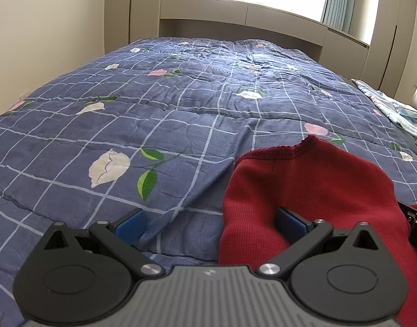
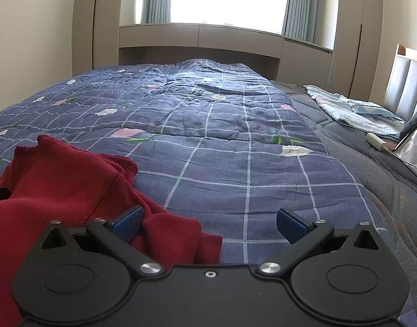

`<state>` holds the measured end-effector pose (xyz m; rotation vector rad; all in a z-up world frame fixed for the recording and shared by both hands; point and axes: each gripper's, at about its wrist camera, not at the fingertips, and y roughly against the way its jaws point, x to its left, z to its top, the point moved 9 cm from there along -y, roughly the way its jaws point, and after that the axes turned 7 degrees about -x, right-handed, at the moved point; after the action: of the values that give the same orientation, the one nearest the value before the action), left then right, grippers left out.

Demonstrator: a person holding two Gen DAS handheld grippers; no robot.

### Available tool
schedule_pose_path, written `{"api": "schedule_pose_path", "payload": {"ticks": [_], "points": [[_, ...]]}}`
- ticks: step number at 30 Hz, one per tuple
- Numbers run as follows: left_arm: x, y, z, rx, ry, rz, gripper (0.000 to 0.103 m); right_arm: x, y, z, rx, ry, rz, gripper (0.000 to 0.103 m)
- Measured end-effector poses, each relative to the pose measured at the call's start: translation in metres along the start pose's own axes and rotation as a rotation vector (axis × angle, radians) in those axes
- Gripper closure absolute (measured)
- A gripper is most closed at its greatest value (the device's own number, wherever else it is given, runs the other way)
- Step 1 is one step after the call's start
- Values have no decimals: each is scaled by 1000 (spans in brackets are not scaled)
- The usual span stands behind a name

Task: Fold small clothes

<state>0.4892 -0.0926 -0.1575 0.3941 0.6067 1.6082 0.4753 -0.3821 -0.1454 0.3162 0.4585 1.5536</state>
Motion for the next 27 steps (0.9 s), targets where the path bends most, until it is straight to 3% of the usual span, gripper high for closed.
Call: {"api": "schedule_pose_path", "payload": {"ticks": [21,24,27], "points": [[-1,1,4,27,-17,-1,1,-5,8,4,-12,-37,-4,1],[-1,11,12,50,-38,-39,1,-11,25,8,-13,-79,-24,1],[1,30,21,23,26,-148,0,-14,52,9,-35,-123,-6,1]]}}
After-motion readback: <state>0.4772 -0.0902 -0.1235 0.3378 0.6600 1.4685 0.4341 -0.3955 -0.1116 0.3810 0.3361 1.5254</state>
